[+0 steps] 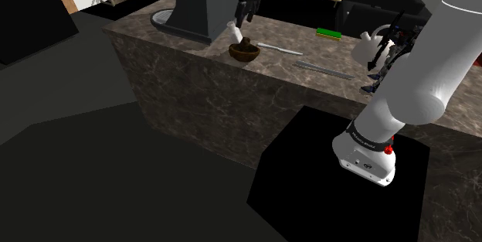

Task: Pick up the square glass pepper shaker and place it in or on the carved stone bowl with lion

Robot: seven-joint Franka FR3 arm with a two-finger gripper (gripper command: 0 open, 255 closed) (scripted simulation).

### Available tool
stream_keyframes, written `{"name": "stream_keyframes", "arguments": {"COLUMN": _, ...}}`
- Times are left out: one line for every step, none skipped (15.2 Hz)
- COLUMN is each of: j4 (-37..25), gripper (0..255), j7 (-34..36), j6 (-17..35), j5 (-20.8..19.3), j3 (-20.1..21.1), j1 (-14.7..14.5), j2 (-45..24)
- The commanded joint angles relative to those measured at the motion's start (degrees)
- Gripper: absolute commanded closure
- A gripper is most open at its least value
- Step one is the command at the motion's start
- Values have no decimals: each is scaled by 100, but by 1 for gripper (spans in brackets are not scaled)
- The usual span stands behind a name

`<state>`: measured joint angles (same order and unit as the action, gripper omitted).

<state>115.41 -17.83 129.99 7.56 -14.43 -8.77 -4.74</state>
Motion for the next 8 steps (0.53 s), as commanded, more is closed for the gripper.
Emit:
{"name": "stream_keyframes", "arguments": {"j4": 0, "gripper": 0, "j7": 0, "j6": 0, "j5": 0, "j3": 0, "j1": 0, "j2": 0}}
{"name": "stream_keyframes", "arguments": {"j4": 0, "gripper": 0, "j7": 0, "j6": 0, "j5": 0, "j3": 0, "j1": 0, "j2": 0}}
{"name": "stream_keyframes", "arguments": {"j4": 0, "gripper": 0, "j7": 0, "j6": 0, "j5": 0, "j3": 0, "j1": 0, "j2": 0}}
{"name": "stream_keyframes", "arguments": {"j4": -61, "gripper": 0, "j7": 32, "j6": -165, "j5": -49, "j3": -9, "j1": 0, "j2": 109}}
{"name": "stream_keyframes", "arguments": {"j4": -130, "gripper": 0, "j7": 62, "j6": -332, "j5": -94, "j3": -16, "j1": 1, "j2": 212}}
{"name": "stream_keyframes", "arguments": {"j4": -207, "gripper": 0, "j7": 89, "j6": -501, "j5": -135, "j3": -22, "j1": 2, "j2": 309}}
{"name": "stream_keyframes", "arguments": {"j4": -274, "gripper": 0, "j7": 109, "j6": -636, "j5": -165, "j3": -26, "j1": 4, "j2": 381}}
{"name": "stream_keyframes", "arguments": {"j4": -274, "gripper": 0, "j7": 109, "j6": -636, "j5": -165, "j3": -25, "j1": 4, "j2": 381}}
